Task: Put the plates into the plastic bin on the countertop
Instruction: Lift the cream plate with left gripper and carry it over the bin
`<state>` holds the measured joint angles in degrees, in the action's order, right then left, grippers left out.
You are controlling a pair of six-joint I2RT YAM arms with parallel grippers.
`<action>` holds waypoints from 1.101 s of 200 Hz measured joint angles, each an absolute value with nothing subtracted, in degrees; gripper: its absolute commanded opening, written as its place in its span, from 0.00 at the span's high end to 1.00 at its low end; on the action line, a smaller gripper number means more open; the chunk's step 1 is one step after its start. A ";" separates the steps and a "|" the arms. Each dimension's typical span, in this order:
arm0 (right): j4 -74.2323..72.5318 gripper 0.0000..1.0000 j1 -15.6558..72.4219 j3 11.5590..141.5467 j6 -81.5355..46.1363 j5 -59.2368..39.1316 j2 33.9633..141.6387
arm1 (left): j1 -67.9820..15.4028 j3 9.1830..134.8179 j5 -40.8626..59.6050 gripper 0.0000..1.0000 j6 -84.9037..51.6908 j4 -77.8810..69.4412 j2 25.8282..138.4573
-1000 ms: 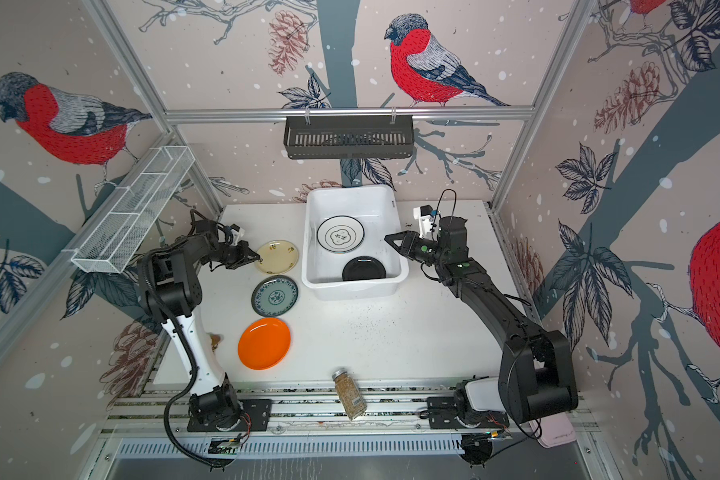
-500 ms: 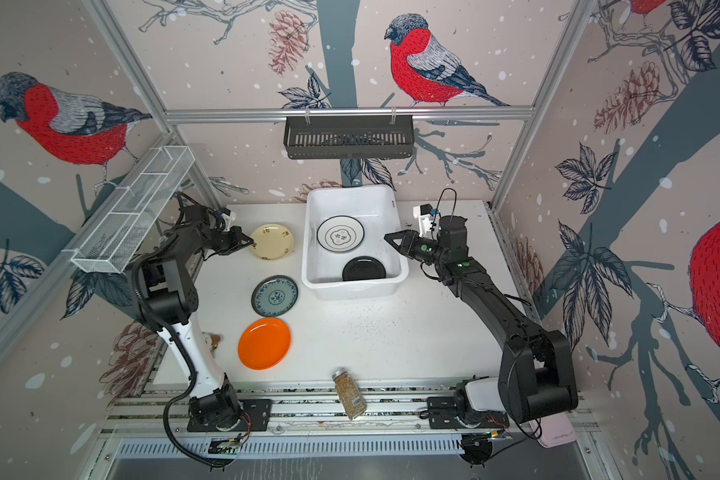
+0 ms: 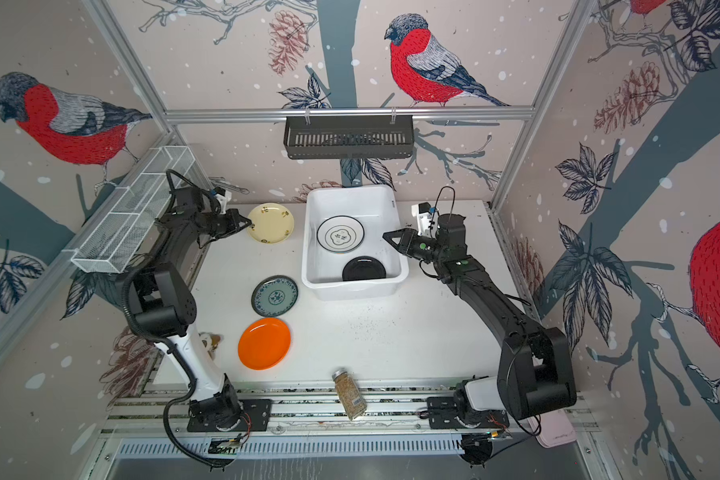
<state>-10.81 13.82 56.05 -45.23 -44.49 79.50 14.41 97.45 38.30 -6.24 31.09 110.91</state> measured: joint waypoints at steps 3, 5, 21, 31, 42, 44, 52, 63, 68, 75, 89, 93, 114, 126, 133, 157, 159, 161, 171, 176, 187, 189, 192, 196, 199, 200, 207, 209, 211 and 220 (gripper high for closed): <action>-10.79 0.74 13.82 56.10 -45.23 -44.49 79.53 | 14.33 97.54 38.30 1.00 -6.37 31.09 110.72; -10.79 0.74 13.85 56.12 -45.23 -44.49 79.55 | 14.26 97.60 38.30 1.00 -6.50 31.09 110.61; -10.79 0.74 13.85 56.25 -45.21 -44.49 79.59 | 13.80 98.06 38.33 1.00 -6.98 31.00 109.73; -10.79 0.74 13.85 56.27 -45.21 -44.51 79.59 | 13.54 98.28 38.33 1.00 -7.03 30.87 109.45; -10.81 0.74 13.85 56.40 -45.21 -44.51 79.75 | 12.75 98.35 37.74 1.00 -7.07 30.92 108.90; -10.79 0.74 13.85 56.45 -45.21 -44.51 79.79 | 12.64 98.35 37.67 1.00 -7.09 30.92 108.79; -10.79 0.74 13.85 56.51 -45.21 -44.51 79.88 | 12.05 98.48 37.43 1.00 -7.27 30.87 108.18; -10.76 0.74 13.85 56.66 -45.21 -44.51 79.90 | 11.20 98.96 37.43 1.00 -7.46 30.70 107.24; -10.76 0.74 13.85 56.71 -45.21 -44.51 79.90 | 10.83 99.26 37.43 1.00 -7.46 30.61 106.91; -10.76 0.74 13.85 56.82 -45.21 -44.51 79.90 | 10.24 99.70 37.45 1.00 -7.49 30.41 106.48; -10.55 0.74 13.87 57.10 -45.19 -44.51 79.90 | 9.19 100.44 37.45 1.00 -7.53 30.13 105.80; -10.44 0.74 13.87 57.17 -45.17 -44.51 79.90 | 8.82 100.64 37.45 1.00 -7.55 30.06 105.58; -9.50 0.74 13.85 57.89 -44.71 -44.51 79.66 | 6.96 100.97 37.39 1.00 -7.60 29.43 104.66; -8.47 0.74 13.76 58.70 -44.07 -44.53 79.42 | 5.58 100.97 37.34 1.00 -7.55 29.39 104.05; -7.35 0.74 13.69 59.57 -43.29 -44.56 79.31 | 4.62 100.97 37.28 1.00 -7.51 29.36 103.66; -3.20 0.73 13.43 63.07 -40.03 -45.19 79.02 | 1.06 100.53 37.21 1.00 -6.94 28.84 102.10; -2.70 0.73 13.43 63.40 -39.72 -45.32 79.00 | 0.73 100.49 37.21 1.00 -6.87 28.75 102.02; -2.22 0.72 13.43 63.72 -39.29 -45.45 78.96 | 0.43 100.44 37.21 1.00 -6.72 28.71 101.91; -0.21 0.72 13.41 65.08 -37.50 -46.06 78.67 | -1.30 100.29 37.15 1.00 -5.91 28.53 101.71; 0.84 0.72 13.43 65.67 -36.73 -46.44 78.46 | -2.20 100.27 36.99 1.00 -5.89 28.56 101.73; 2.98 0.71 13.43 66.74 -35.05 -47.18 77.93 | -4.16 100.14 36.51 1.00 -5.41 28.60 101.84; 3.36 0.71 13.43 66.94 -34.61 -47.31 77.82 | -4.43 100.14 36.47 1.00 -5.32 28.60 101.86; 3.84 0.71 13.39 67.16 -34.17 -47.44 77.67 | -5.13 100.09 36.25 1.00 -5.06 28.58 101.95; 4.45 0.71 13.34 67.40 -33.87 -47.59 77.47 | -5.80 100.03 36.14 1.00 -4.78 28.58 102.04; 4.97 0.71 13.28 67.57 -33.47 -47.66 77.30 | -6.37 99.96 36.05 1.00 -4.45 28.56 102.10; 5.26 0.71 13.28 67.64 -33.21 -47.68 77.21 | -6.63 99.92 36.01 1.00 -4.34 28.56 102.15; 6.33 0.71 13.10 67.94 -32.60 -47.88 76.84 | -7.88 99.77 35.86 1.00 -4.16 28.56 102.37; 6.57 0.71 13.04 67.99 -32.45 -47.90 76.73 | -8.23 99.72 35.86 1.00 -4.10 28.58 102.48; 6.85 0.71 12.97 68.01 -32.25 -47.92 76.60 | -8.54 99.72 35.86 1.00 -4.03 28.58 102.56; 8.03 0.71 12.58 68.03 -31.38 -47.92 76.09 | -10.11 99.72 35.73 1.00 -3.95 28.53 103.13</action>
